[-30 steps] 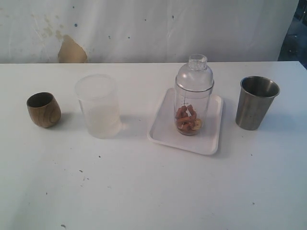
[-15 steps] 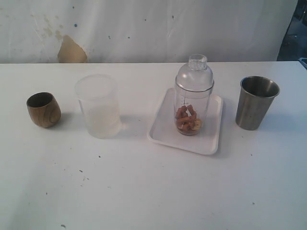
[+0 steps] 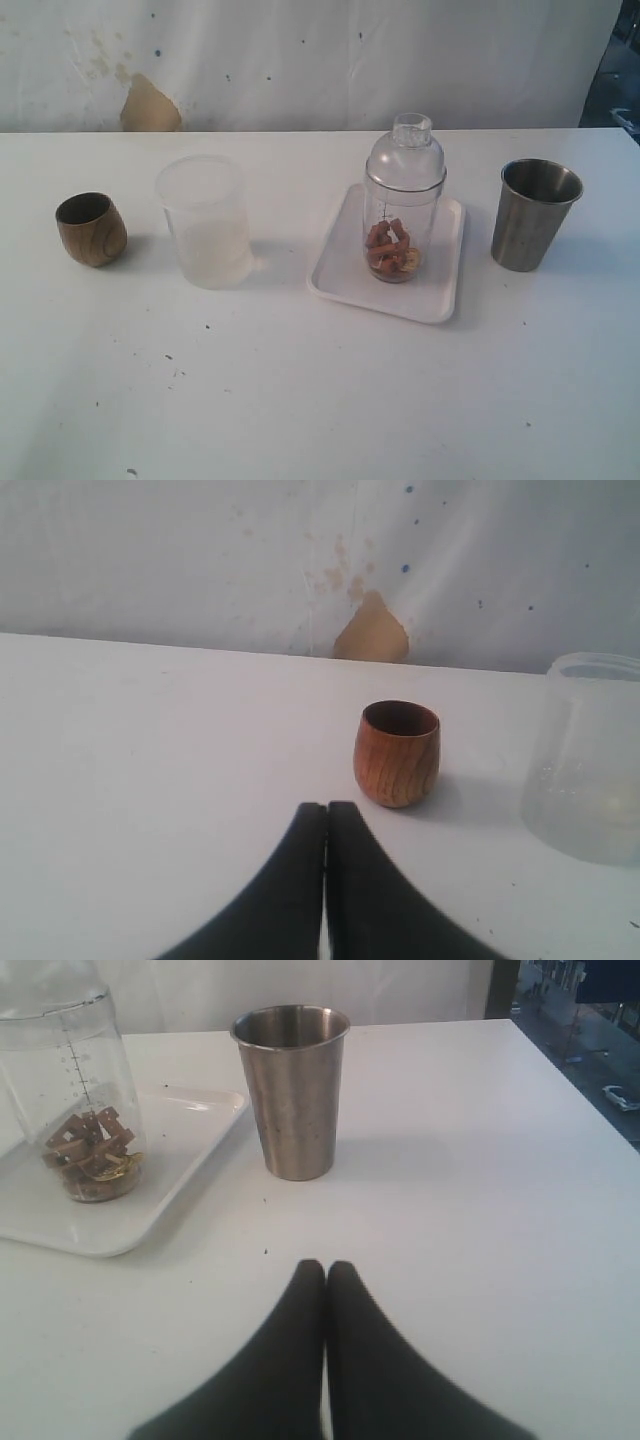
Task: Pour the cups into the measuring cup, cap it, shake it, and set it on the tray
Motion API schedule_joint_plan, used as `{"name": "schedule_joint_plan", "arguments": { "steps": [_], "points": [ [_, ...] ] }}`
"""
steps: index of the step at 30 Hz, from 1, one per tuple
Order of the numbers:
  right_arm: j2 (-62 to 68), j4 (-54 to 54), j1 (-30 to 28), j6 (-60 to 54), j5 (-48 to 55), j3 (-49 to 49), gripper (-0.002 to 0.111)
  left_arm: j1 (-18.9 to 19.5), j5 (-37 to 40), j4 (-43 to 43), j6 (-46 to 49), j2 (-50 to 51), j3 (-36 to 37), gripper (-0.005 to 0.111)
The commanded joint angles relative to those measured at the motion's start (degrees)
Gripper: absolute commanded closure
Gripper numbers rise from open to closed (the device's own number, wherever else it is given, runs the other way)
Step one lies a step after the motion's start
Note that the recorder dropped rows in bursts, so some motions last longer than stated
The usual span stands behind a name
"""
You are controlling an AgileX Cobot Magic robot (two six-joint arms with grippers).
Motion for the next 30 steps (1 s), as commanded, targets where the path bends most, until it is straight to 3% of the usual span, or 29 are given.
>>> {"name": "schedule_joint_plan", "arguments": {
  "steps": [1,30],
  "points": [
    [0.0,-0.2,0.0,-0.1,-0.2,0.1,0.108,0.2,0.3,-0.1,-1.1,-0.2,0.4,0.106],
    [0.0,-0.2,0.0,-0.1,-0.2,0.1,0.108,0.2,0.2,-0.1,-1.7,-0.2,0.4,0.106]
  ]
}}
